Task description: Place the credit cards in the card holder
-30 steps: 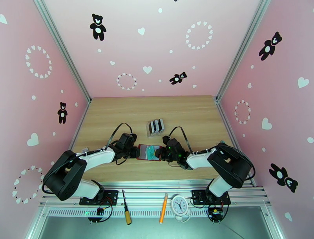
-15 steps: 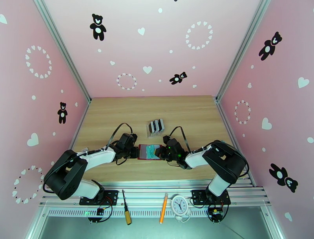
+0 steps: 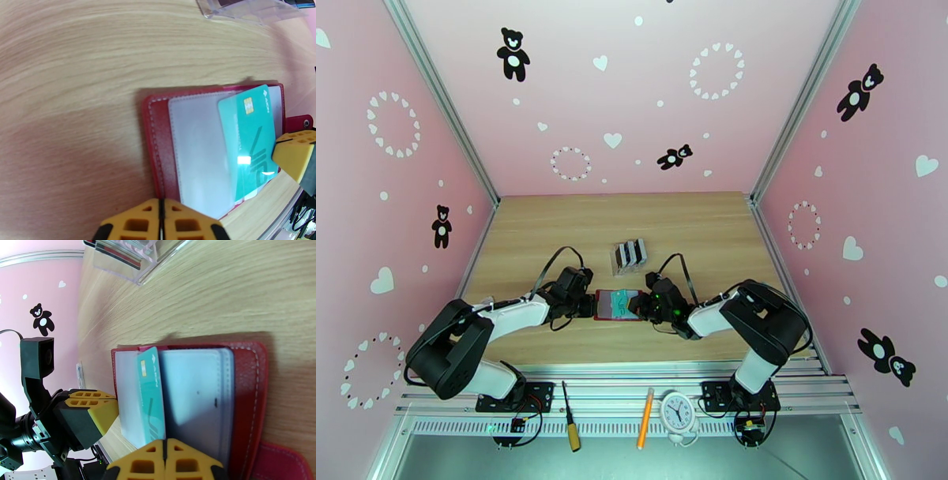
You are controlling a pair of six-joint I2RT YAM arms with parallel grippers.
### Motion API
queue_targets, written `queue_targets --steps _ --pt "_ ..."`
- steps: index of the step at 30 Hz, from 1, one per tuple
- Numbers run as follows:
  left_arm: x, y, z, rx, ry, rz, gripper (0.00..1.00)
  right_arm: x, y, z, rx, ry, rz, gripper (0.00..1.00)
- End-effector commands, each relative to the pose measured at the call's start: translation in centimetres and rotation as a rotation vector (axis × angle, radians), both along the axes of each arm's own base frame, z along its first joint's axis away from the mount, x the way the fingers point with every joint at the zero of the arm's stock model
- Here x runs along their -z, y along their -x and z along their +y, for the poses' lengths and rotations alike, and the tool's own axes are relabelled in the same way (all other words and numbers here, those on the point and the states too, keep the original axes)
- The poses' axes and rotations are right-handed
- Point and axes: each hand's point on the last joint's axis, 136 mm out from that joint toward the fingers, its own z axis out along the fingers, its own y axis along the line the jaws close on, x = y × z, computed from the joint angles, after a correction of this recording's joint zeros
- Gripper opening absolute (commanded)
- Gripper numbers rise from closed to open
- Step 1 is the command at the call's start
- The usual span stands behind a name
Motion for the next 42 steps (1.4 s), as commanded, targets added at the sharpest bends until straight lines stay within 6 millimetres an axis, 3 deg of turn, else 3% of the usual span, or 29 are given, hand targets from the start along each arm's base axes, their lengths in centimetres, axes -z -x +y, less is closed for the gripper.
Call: queue_targets --steps 1,12,22,32,36,42 --pt "0.2 0.4 -0.9 0.046 0.006 0.013 0.11 1.7 0.4 -0.6 0.011 0.033 0.038 0.00" --pt "0.2 0.5 -1.0 0.046 0.006 0.015 0.10 1.4 0.3 0.4 -0.011 0.030 0.040 0.00" --pt "0.4 0.4 -0.8 0.039 -0.006 0.017 0.10 1.3 0.8 0.5 -0.041 0.067 0.046 0.06" --pt "0.4 0.4 -1.1 0.046 0.004 0.022 0.09 -0.1 0.9 -0.8 -0.077 0.220 0.015 0.35" --pt "0.2 0.5 -1.4 0.055 0.022 0.023 0.09 -1.3 0.8 -1.1 -0.126 0.332 -0.013 0.39" --pt "-0.3 0.7 -2.1 0.078 0.056 0.014 0.09 -1.4 0.5 -2.0 -0.160 0.521 -0.024 0.41"
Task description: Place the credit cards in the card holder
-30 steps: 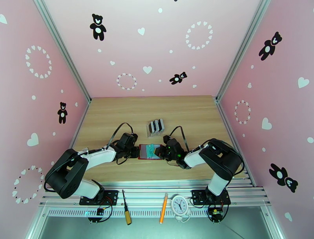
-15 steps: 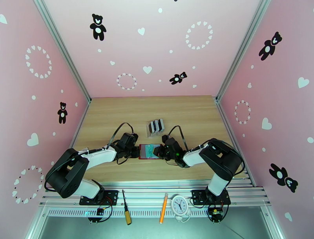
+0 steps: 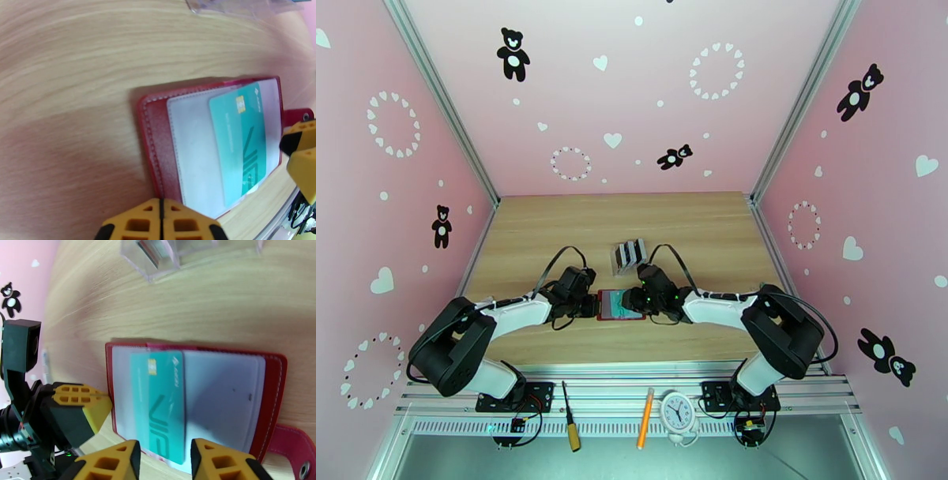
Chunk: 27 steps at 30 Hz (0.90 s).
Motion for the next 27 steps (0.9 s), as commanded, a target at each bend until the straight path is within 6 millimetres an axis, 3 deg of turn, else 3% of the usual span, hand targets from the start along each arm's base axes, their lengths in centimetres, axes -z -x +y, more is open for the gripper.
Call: queue_targets --steps 1,13,27 --pt "-0.4 0.3 -1.1 0.047 0.038 -0.003 0.09 1.0 0.9 -2.0 -0.034 0.196 0.012 0.41" --pt "-0.3 0.6 -1.4 0.057 0.048 0.006 0.09 2.2 0.5 -1.5 -0.074 0.321 0.027 0.44" --pt "-0.1 0.6 -1.3 0.054 0.037 0.011 0.10 2.0 0.2 -0.1 -0.108 0.350 0.005 0.45"
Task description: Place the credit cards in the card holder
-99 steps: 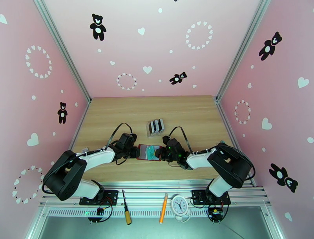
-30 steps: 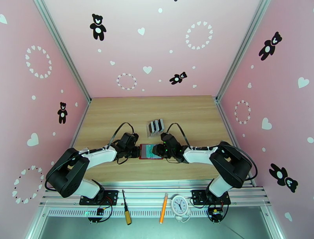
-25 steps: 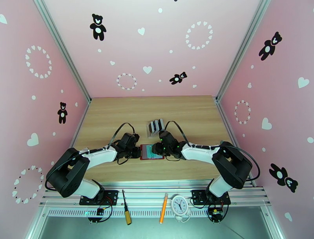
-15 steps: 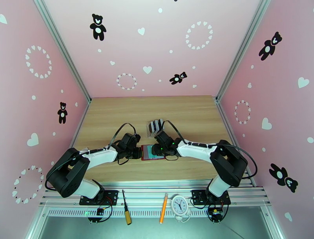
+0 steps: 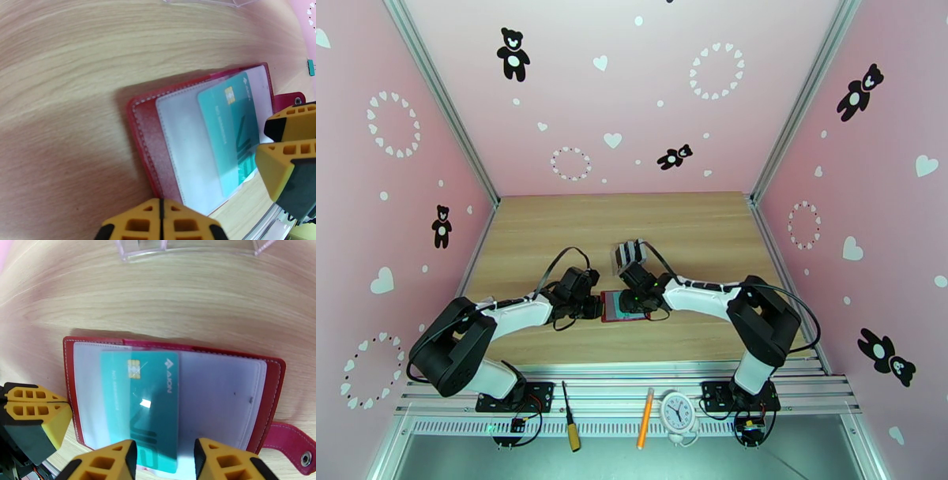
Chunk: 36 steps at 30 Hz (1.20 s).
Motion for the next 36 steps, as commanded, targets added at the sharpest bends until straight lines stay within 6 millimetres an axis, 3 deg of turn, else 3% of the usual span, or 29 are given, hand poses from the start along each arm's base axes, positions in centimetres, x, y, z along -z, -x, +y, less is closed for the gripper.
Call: queue_targets --steps 1,36 --pt "0.2 0.1 -0.3 0.020 0.000 0.002 0.10 0.5 0.1 0.2 -0.018 0.043 0.004 0.45" --pt "0.5 0.0 0.0 0.011 -0.022 0.005 0.09 -0.1 0.5 3.4 -0.098 0.096 -0.017 0.46"
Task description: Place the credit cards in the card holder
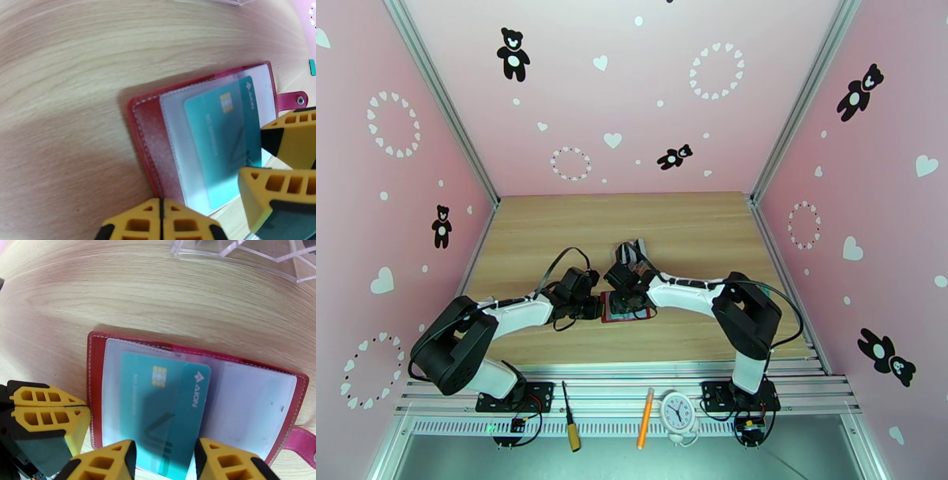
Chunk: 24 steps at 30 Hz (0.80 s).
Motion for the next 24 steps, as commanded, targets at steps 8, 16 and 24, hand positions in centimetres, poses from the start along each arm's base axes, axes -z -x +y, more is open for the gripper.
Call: queue_targets --steps 8,16,24 --pt "0.4 -0.1 0.1 0.004 -0.033 -0.001 0.09 0.1 0.3 1.0 -0.017 0.001 0.005 0.46" --pt "0.4 -0.3 0.4 -0.004 -0.048 -0.007 0.09 0.4 0.5 1.6 -0.024 -0.008 0.014 0.46" --pt "0.7 -0.4 0.7 -0.014 -0.069 -0.001 0.09 0.2 0.4 2.0 -0.026 -0.017 0.014 0.46"
